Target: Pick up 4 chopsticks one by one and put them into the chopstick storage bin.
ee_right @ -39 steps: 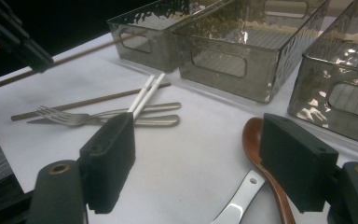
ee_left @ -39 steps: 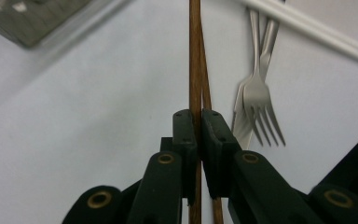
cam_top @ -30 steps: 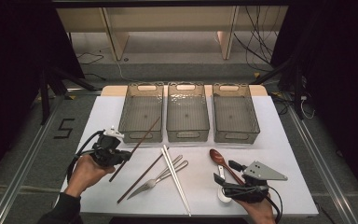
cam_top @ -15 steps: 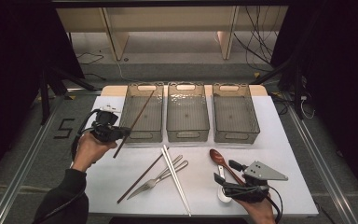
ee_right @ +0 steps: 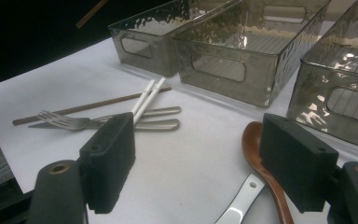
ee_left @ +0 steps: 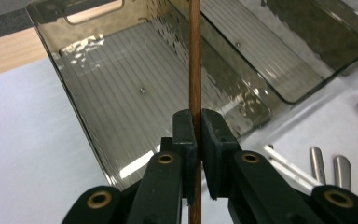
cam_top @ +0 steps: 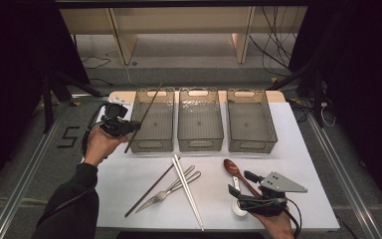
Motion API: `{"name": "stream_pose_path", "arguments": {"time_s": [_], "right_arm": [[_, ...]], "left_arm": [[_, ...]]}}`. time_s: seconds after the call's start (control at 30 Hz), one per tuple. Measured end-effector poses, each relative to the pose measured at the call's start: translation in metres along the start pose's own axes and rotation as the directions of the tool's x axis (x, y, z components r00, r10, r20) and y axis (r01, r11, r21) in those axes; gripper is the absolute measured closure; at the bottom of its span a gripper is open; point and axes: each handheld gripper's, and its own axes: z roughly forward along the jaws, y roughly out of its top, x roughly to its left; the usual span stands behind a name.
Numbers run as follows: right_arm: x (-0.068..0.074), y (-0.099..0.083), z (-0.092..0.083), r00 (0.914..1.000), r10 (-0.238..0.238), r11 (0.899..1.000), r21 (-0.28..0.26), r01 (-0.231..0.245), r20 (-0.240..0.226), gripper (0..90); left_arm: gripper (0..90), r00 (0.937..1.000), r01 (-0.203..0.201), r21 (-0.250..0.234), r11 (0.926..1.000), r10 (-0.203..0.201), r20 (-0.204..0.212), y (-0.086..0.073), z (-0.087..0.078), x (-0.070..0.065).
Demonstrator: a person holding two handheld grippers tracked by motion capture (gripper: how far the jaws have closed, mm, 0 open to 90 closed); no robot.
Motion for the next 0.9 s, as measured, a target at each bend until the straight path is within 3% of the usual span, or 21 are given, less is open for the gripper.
{"name": "stream_pose_path", "arguments": {"time_s": [0.53,0.67,0.9], "right_arm": [[-0.001,-0.001,0.001,1.0,0.003,1.0,0.003,-0.003,-0.007,28.0],[-0.001,-0.001,0.001,0.9999,0.008,1.0,0.003,-0.008,-0.007,28.0],[-0.001,-0.001,0.001,0.9999,0.006,1.0,0.005,-0.006,-0.008,28.0]], "left_arm": [[84.1,0.9991,-0.009,-0.024,0.9997,0.008,-0.042,0.032,0.026,0.013],[84.1,0.9989,0.005,-0.037,0.9993,-0.007,-0.047,0.034,0.032,0.019],[84.1,0.9972,0.014,-0.016,0.9998,-0.015,-0.073,0.03,0.047,0.024]]}}
